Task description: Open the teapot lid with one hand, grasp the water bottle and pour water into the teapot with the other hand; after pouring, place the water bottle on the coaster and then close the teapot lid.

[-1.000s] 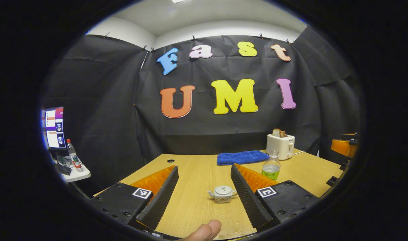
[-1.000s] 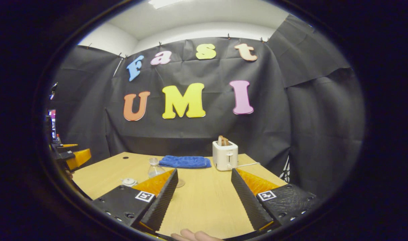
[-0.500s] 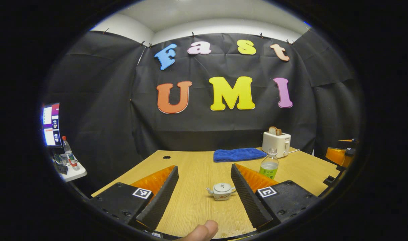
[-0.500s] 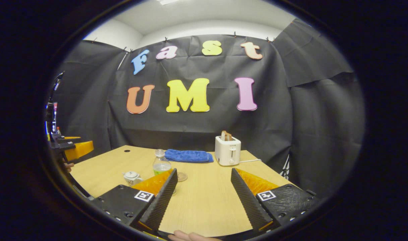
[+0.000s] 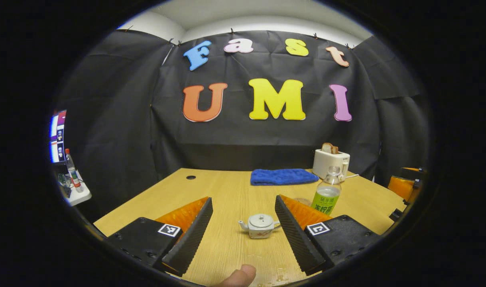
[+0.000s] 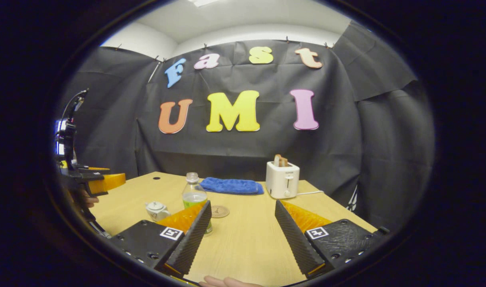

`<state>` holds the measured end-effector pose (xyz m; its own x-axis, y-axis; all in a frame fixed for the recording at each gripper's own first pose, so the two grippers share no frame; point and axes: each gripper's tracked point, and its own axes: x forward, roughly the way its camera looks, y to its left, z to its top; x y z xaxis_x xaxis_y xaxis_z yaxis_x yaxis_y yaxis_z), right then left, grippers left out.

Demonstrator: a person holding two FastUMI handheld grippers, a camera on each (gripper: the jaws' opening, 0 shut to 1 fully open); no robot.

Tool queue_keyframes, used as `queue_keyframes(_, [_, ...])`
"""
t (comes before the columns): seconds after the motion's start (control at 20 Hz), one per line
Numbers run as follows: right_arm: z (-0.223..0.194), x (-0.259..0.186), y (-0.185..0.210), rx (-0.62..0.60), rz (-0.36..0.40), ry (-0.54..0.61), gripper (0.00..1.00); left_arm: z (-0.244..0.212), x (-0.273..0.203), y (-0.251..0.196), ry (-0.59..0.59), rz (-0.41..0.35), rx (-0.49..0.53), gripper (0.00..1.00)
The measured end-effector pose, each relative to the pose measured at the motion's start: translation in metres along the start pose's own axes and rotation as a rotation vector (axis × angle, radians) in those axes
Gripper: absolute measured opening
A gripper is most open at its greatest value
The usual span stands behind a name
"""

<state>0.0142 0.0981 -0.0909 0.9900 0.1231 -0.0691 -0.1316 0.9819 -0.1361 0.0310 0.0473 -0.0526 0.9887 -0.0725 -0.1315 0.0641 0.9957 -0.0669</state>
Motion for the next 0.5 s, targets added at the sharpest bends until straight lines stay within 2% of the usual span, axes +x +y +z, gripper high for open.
queue_keyframes(0.1, [-0.010,0.013,-0.003,-0.024,0.018,-0.003,0.94,-0.016,0.018,0.003,0.038,0.015,0.002,0.99])
queue_keyframes(0.15, [-0.017,0.020,-0.002,-0.032,0.032,0.013,0.96,-0.024,0.029,0.001,0.062,0.019,0.009,0.99])
queue_keyframes(0.3, [-0.036,0.036,-0.003,-0.043,0.050,0.055,0.96,-0.046,0.049,-0.001,0.141,0.028,0.071,0.99])
queue_keyframes(0.5, [-0.049,0.046,0.004,-0.058,0.080,0.075,0.96,-0.061,0.074,-0.012,0.199,0.004,0.099,0.99])
